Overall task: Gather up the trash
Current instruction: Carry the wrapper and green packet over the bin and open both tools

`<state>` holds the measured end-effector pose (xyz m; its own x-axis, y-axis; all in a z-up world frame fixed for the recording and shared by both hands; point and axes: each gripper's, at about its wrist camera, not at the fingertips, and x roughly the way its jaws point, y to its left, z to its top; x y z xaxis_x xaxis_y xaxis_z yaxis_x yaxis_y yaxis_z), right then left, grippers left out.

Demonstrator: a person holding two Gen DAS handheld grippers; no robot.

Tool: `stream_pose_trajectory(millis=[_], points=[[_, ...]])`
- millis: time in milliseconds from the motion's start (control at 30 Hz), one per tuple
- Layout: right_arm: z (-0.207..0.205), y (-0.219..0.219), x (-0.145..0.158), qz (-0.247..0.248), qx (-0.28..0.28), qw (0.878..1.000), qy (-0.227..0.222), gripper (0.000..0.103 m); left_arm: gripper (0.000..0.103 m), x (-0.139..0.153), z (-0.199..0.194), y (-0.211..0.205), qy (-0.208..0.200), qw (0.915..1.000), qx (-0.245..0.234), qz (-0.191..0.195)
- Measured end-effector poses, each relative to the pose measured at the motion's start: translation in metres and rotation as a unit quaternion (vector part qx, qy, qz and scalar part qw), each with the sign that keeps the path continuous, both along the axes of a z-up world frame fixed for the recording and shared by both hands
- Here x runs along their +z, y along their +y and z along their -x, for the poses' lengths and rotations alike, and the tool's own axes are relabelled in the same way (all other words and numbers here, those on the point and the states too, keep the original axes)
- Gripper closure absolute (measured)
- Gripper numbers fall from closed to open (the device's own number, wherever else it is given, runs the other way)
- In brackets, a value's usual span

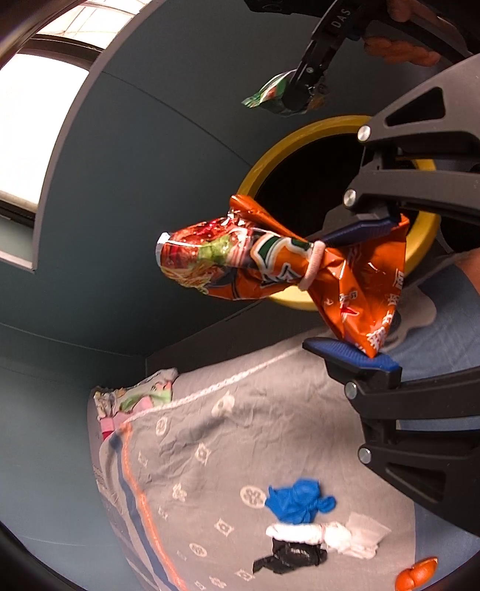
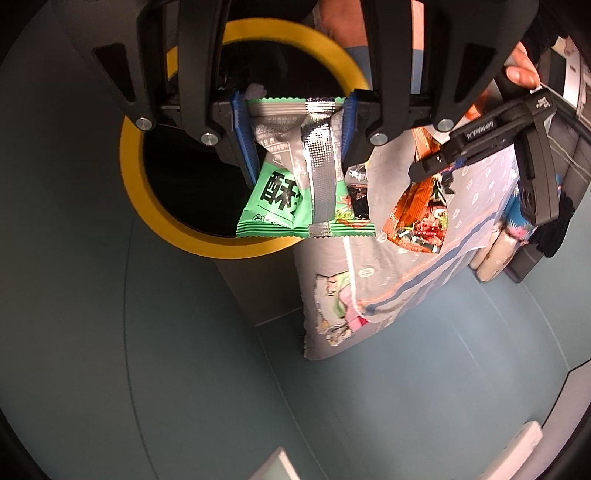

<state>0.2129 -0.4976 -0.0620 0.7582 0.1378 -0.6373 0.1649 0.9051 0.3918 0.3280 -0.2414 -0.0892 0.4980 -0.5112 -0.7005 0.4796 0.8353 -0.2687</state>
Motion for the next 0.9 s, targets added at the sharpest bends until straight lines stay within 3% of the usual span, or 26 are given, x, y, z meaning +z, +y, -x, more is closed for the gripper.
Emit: stream_pose_trajectory(millis=[367, 567, 667, 733, 900], points=[[-0.023, -0.019, -0.022, -0.023, -0.012, 1.000, 0.017, 0.063, 0.057, -0.019, -0.007, -0.035, 0.020, 0.9996, -0.019, 0.000], [-0.023, -0.020, -0.022, -0.024, -0.019, 0.999, 0.015, 0.056, 0.054, -0.017, -0.005, -0.043, 0.016, 0.9993, -0.032, 0.005], [-0.017, -0.022, -0.019, -0.024, -0.028, 0.999, 0.011, 0.048, 0.049, -0.014, -0.003, -0.042, 0.020, 0.9992, -0.034, 0.010], [-0.019, -0.023, -0.019, -0.022, -0.033, 0.999, 0.010, 0.046, 0.035, -0.012, -0.002, -0.039, 0.018, 0.9993, -0.030, 0.014], [-0.014, -0.027, -0.017, -0.026, -0.041, 0.999, 0.002, 0.038, 0.023, -0.003, 0.002, -0.032, 0.011, 0.9993, -0.022, 0.026]])
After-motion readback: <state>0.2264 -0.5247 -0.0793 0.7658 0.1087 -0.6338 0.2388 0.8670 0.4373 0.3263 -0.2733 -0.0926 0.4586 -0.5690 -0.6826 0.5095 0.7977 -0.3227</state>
